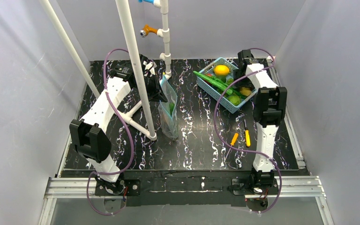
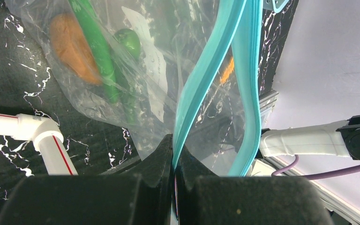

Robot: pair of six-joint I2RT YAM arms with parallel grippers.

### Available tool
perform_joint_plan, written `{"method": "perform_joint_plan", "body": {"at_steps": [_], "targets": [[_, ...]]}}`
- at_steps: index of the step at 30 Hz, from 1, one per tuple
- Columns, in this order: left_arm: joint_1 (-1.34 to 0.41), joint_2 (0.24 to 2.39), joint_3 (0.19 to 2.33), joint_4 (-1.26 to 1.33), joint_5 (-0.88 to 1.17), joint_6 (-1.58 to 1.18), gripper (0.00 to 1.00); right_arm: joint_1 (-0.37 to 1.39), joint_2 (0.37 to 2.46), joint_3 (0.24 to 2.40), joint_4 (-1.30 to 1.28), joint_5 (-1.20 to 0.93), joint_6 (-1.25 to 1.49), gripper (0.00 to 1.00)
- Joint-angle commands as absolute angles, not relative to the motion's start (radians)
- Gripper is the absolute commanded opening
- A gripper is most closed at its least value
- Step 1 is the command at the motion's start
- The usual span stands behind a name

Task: Place the food in the zip-top bag and seal the zipper
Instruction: Pick up the fake fruit from the bin.

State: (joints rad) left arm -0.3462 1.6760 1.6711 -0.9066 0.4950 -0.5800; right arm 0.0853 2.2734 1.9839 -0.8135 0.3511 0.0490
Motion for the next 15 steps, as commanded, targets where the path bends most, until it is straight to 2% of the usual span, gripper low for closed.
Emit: {"method": "perform_joint_plan", "body": {"at_steps": [1,7,15], "targets": [[-0.349,1.657,1.697,-0.94,0.5,-0.574,0.0,0.083,2.206,2.047,-0.834,0.31,0.068,0.44],[-0.349,1.649,1.69,-0.939,0.498,-0.577,0.0,0.087,2.046,2.045,-0.855,0.226,0.126,0.35],[-0.348,1.632,1.671,-0.92,0.502,-0.589,0.0,0.132,1.768,1.901,-0.772,0.098,0.192,0.3]]}}
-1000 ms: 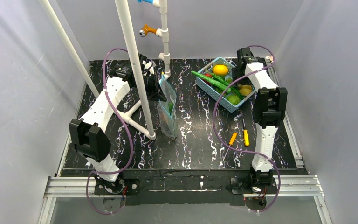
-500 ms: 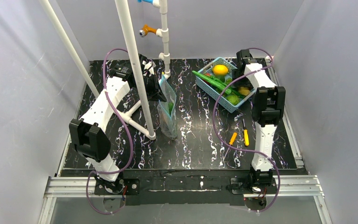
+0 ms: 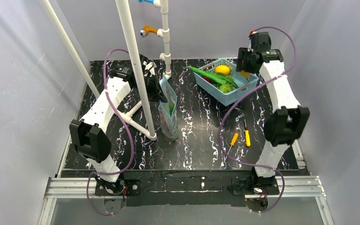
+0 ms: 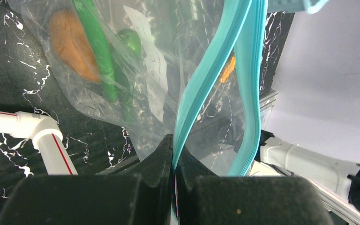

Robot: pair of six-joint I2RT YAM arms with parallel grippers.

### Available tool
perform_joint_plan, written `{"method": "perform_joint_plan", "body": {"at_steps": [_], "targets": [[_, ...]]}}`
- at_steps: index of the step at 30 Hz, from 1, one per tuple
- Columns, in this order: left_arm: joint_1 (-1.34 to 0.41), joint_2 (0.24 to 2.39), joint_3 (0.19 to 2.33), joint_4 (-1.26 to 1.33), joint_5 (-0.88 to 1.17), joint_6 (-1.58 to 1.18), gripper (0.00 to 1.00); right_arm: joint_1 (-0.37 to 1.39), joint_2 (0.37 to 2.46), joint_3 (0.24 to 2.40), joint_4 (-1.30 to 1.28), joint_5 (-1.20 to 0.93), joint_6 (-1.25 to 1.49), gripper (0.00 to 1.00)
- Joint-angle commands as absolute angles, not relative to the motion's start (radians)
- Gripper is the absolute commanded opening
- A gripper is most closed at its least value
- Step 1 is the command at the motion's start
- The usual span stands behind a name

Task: Place the food in the zip-top bag and seal the zipper
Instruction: Pick up the fake fruit from the bin, then place the fake fruit in the zipper food storage bag.

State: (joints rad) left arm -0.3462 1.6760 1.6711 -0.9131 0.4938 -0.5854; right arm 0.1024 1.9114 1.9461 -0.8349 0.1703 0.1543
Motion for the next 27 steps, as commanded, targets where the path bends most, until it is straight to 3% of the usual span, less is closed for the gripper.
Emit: {"method": "perform_joint_plan", "body": {"at_steps": [1,7,18,21,27], "targets": [[-0.348,1.631,1.668,-0.917,0.504,-0.59,0.0,0.138,1.744,1.881,-0.749,0.114,0.188,0.3],[-0.35,1.626,1.655,-0.898,0.519,-0.606,0.0,0.14,1.725,1.867,-0.767,0.122,0.17,0.28],[-0.351,1.632,1.658,-0.899,0.519,-0.603,0.0,0.237,1.513,1.673,-0.604,-0.466,0.385,0.3],[-0.351,1.632,1.657,-0.896,0.518,-0.603,0.0,0.312,1.477,1.613,-0.504,-0.597,0.483,0.3],[-0.35,1.629,1.655,-0.894,0.522,-0.605,0.0,0.522,1.45,1.602,-0.347,-0.647,0.578,0.32]]}}
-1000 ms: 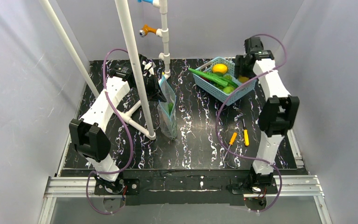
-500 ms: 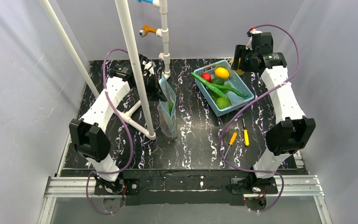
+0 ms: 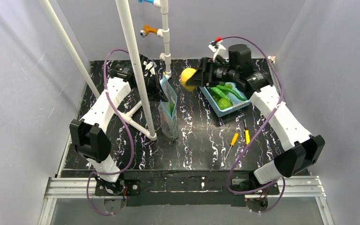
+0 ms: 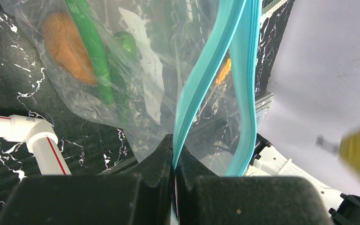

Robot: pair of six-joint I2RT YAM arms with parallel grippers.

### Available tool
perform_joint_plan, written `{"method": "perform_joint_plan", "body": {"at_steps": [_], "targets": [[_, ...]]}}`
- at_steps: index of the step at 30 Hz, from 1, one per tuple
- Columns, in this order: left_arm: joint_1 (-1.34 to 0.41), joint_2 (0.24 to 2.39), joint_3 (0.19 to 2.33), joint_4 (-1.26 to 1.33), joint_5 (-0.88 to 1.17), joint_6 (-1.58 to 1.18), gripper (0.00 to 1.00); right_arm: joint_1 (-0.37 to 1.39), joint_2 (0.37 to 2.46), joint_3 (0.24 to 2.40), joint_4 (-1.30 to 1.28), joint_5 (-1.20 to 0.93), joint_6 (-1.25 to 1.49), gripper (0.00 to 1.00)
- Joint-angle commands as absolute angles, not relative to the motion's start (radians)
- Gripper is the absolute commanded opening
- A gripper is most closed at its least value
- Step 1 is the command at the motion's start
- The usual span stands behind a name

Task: Place the food in the zip-top bag and seal the zipper
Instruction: Place the fake fruit in the zipper food storage bag.

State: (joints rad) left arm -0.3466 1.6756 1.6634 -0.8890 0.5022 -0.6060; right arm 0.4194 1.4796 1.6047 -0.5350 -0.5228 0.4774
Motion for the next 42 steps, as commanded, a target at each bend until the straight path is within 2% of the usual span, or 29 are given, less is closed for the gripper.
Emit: {"method": "perform_joint_plan", "body": {"at_steps": [1,5,9,15,19,26,29,30,33,36,42], "targets": [[-0.35,1.628,1.656,-0.893,0.522,-0.606,0.0,0.546,1.453,1.606,-0.328,-0.643,0.585,0.33],[-0.35,1.621,1.657,-0.891,0.521,-0.605,0.0,0.618,1.487,1.581,-0.207,-0.692,0.646,0.35],[-0.35,1.619,1.66,-0.894,0.524,-0.607,0.0,0.665,1.533,1.558,-0.215,-0.666,0.597,0.37],[-0.351,1.612,1.651,-0.881,0.535,-0.616,0.0,0.678,1.562,1.448,-0.097,-0.63,0.543,0.46],[-0.353,1.611,1.655,-0.886,0.53,-0.613,0.0,0.677,1.603,1.471,-0.189,-0.555,0.515,0.45],[-0.353,1.621,1.656,-0.874,0.528,-0.612,0.0,0.679,1.474,1.309,-0.239,-0.361,0.444,0.46],[-0.353,1.612,1.662,-0.879,0.526,-0.608,0.0,0.68,1.492,1.34,-0.296,-0.346,0.433,0.47],[-0.352,1.609,1.668,-0.884,0.527,-0.606,0.0,0.681,1.493,1.351,-0.314,-0.325,0.431,0.52],[-0.352,1.608,1.687,-0.89,0.535,-0.605,0.0,0.694,1.496,1.393,-0.362,-0.297,0.395,0.76],[-0.352,1.61,1.698,-0.89,0.543,-0.608,0.0,0.712,1.499,1.434,-0.402,-0.281,0.379,0.89],[-0.354,1.606,1.692,-0.89,0.543,-0.61,0.0,0.718,1.487,1.496,-0.444,-0.293,0.374,0.97]]}}
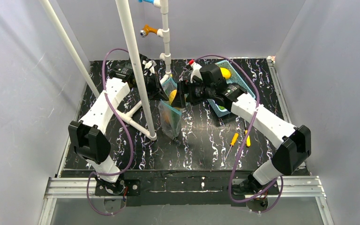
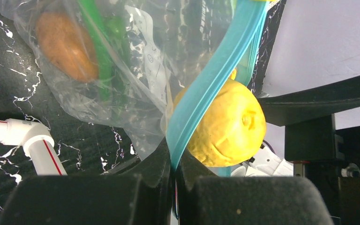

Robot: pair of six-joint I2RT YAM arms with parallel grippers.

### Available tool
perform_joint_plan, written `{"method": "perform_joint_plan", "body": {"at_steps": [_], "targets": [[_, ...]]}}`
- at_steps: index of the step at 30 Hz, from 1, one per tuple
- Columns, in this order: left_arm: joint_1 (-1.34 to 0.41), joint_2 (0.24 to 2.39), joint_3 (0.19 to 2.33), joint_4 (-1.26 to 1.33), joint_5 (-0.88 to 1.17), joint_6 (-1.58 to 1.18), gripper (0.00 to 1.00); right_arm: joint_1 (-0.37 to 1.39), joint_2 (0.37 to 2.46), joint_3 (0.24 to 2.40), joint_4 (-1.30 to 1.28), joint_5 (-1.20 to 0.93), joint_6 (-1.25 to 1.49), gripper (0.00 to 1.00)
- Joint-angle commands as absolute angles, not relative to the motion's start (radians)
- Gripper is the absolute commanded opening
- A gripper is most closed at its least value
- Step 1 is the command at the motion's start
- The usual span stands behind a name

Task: Place the food in the zip-top bag and seal the zipper
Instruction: Place the fake fruit in the zipper food storage bag, then pick up the fake vegetable from the bin.

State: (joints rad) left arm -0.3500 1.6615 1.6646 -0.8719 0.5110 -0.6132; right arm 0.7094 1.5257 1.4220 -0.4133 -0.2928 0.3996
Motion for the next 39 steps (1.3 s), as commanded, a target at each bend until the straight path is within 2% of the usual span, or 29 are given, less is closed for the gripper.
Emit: {"method": "perform_joint_plan", "body": {"at_steps": [1,9,17,27,32,39], "targets": [[-0.353,1.604,1.689,-0.89,0.543,-0.61,0.0,0.718,1.484,1.506,-0.454,-0.293,0.372,0.98],[-0.352,1.595,1.674,-0.889,0.545,-0.608,0.0,0.718,1.493,1.55,-0.5,-0.265,0.37,0.98],[-0.352,1.579,1.658,-0.904,0.531,-0.594,0.0,0.718,1.475,1.554,-0.562,-0.132,0.32,0.96],[-0.353,1.58,1.667,-0.9,0.541,-0.6,0.0,0.651,1.43,1.471,-0.509,-0.176,0.417,0.71],[-0.353,1.574,1.653,-0.905,0.54,-0.596,0.0,0.505,1.378,1.39,-0.437,-0.271,0.49,0.71],[-0.352,1.567,1.644,-0.9,0.541,-0.597,0.0,0.317,1.431,1.43,-0.583,-0.189,0.426,0.8]]}}
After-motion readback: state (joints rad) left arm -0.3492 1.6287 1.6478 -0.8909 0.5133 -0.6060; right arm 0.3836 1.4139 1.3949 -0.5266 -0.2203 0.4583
